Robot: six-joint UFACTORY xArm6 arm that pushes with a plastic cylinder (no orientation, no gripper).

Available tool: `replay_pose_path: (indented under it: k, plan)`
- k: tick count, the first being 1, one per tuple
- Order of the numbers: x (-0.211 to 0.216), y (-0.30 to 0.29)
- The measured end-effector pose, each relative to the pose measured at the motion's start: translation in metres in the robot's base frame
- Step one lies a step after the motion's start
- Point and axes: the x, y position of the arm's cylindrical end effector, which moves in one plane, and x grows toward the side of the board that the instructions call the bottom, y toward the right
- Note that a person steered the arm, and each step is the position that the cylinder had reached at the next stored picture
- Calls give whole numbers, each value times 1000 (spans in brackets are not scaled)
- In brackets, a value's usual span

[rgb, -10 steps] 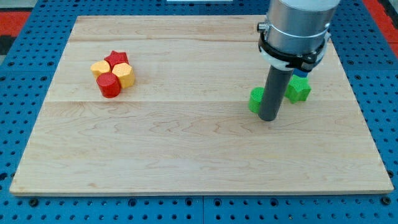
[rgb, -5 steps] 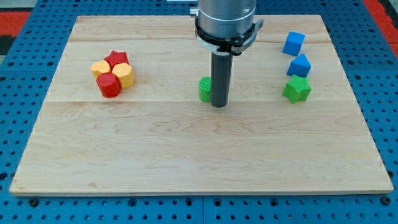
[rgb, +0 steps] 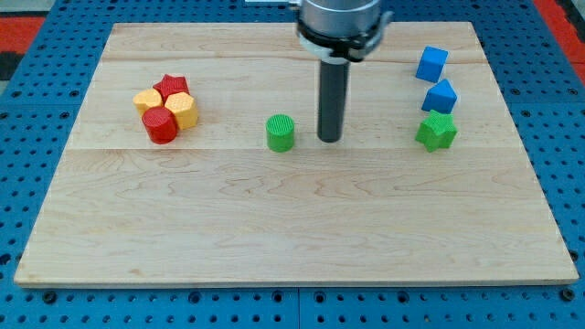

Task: Slide green circle closer to yellow hexagon

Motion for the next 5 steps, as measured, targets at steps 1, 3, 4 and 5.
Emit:
replay_pose_path:
  k: [1, 3, 4, 5]
  plan:
    - [1, -35]
    - [-25, -107]
    - [-30, -124]
    - [5, -63]
